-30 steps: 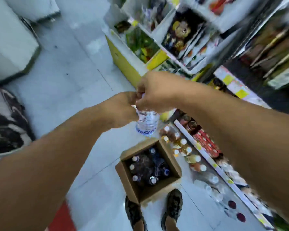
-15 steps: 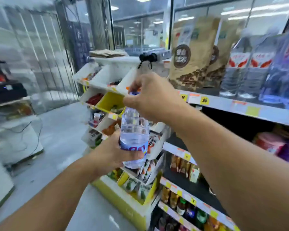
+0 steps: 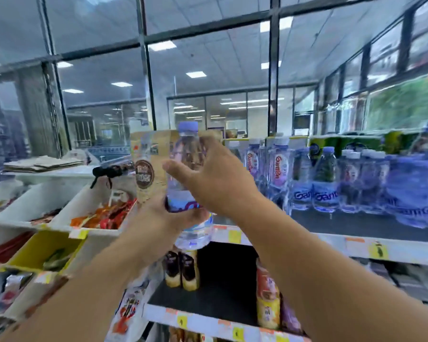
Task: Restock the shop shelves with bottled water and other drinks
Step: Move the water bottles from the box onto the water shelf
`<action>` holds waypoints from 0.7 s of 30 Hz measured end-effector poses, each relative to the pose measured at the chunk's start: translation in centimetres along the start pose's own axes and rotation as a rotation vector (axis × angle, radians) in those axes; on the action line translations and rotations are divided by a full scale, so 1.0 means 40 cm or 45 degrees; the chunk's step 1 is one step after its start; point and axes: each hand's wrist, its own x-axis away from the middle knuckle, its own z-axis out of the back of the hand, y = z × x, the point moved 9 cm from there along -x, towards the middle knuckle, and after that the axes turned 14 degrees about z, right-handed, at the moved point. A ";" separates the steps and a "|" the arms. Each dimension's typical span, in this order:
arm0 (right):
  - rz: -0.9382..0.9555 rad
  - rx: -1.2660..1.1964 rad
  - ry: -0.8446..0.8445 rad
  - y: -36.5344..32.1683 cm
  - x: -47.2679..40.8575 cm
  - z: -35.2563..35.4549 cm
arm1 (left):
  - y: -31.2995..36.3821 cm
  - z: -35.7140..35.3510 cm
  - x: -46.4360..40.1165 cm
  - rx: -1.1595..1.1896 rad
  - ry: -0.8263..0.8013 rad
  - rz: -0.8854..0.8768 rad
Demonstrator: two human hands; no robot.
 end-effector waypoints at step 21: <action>-0.511 0.424 0.242 0.662 0.078 0.326 | 0.036 -0.659 -0.351 -0.264 -0.250 -0.022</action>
